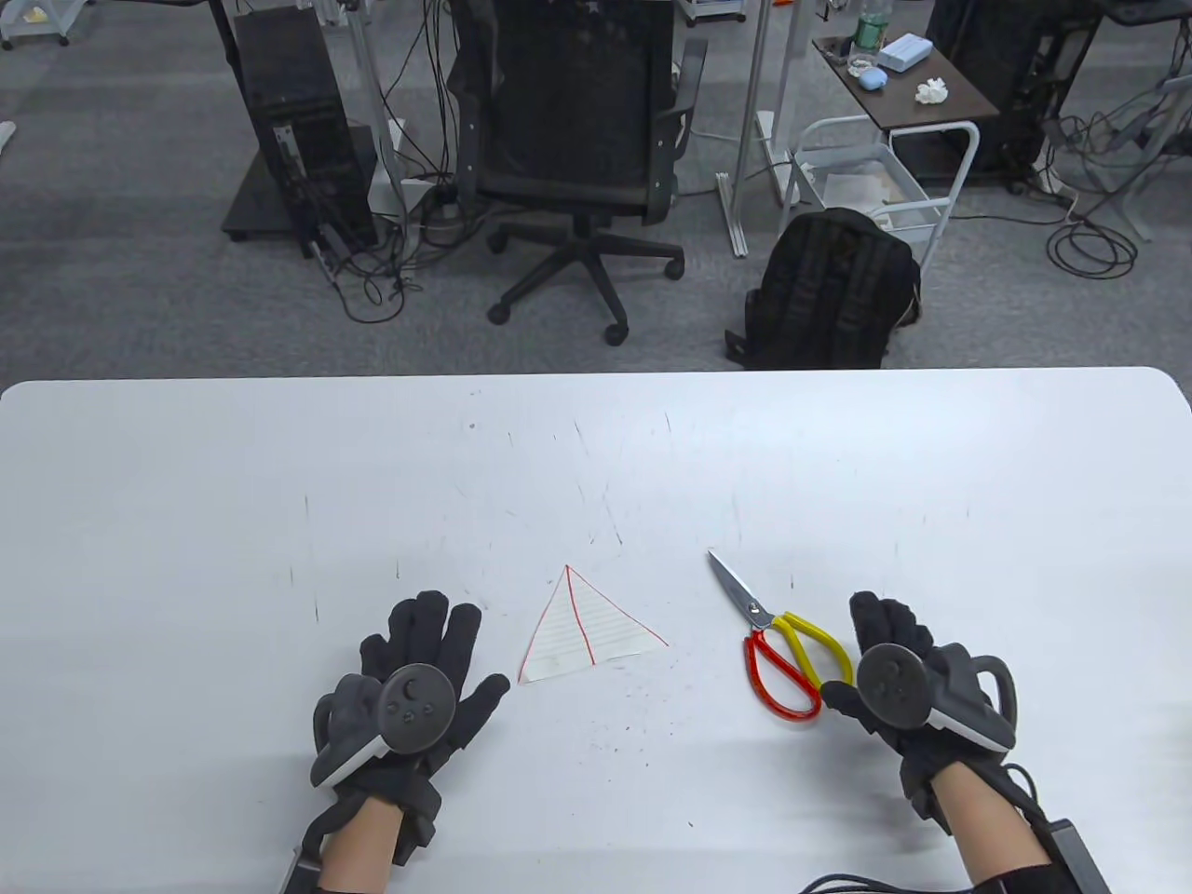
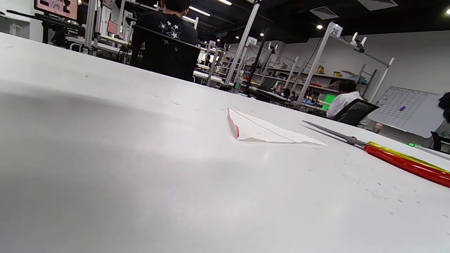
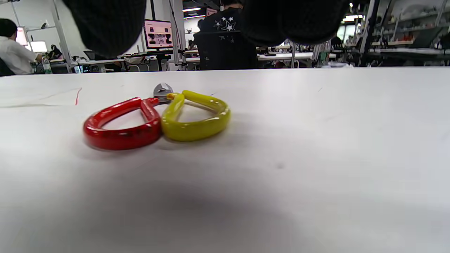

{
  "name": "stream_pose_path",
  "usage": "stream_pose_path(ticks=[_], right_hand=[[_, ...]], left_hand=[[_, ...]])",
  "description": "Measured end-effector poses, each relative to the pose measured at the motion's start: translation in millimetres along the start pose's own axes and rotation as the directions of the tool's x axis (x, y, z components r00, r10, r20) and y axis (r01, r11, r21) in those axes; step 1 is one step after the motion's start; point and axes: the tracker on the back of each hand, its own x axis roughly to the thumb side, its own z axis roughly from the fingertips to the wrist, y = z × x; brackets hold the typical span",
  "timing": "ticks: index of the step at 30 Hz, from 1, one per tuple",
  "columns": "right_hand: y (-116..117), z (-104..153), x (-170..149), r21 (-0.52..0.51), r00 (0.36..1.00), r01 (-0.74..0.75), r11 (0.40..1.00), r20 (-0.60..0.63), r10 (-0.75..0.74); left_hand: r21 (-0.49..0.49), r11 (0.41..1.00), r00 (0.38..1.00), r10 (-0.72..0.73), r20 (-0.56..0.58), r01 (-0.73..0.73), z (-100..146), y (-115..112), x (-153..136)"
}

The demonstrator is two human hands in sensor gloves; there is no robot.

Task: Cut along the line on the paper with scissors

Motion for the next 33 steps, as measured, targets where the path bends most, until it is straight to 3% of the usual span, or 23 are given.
stream_pose_path(ticks=[3,9,13,15,17,19,21,25,29,31,33], right_hand=[[8,-14,8,0.026,0.998,0.016,1.0,-0.054,-0.015],[19,-43,16,0.089,0.978,-0.086,0.992,-0.181,0.101],[21,-53,22,0.143,0.971,-0.119,0.983,-0.191,0.145],[22,-57,27,0.189,0.967,-0.128,0.974,-0.194,0.165],[30,-64,36,0.321,0.963,-0.134,0.938,-0.182,0.199],[34,-67,46,0.294,0.934,-0.223,0.929,-0.207,0.29],[35,-70,49,0.37,0.925,-0.201,0.907,-0.234,0.3],[37,-72,54,0.287,0.91,-0.278,0.917,-0.226,0.347],[35,-69,43,0.268,0.945,-0.202,0.942,-0.201,0.259],[38,-64,39,0.204,0.95,-0.18,0.962,-0.217,0.224],[40,-61,40,0.178,0.942,-0.228,0.957,-0.21,0.263]], left_hand=[[0.004,1.0,1.0,-0.008,0.008,0.008,1,0,2],[0.002,1.0,1.0,-0.015,0.013,0.015,1,1,3],[-0.005,1.0,1.0,-0.01,0.001,0.01,0,1,0],[-0.009,1.0,1.0,-0.01,-0.005,0.01,0,0,-1],[-0.011,1.0,1.0,-0.002,-0.016,0.002,0,0,-4],[-0.016,1.0,1.0,0.01,-0.026,-0.01,-1,-1,-6],[-0.028,1.0,0.999,0.014,-0.036,-0.015,-2,-2,-8],[-0.018,0.999,0.997,0.043,-0.063,-0.045,-1,-1,-16],[-0.012,0.997,0.993,0.071,-0.091,-0.072,0,0,-23],[-0.019,0.998,0.993,0.061,-0.103,-0.063,-1,0,-24],[-0.023,0.998,0.992,0.059,-0.111,-0.062,-1,-1,-26]])
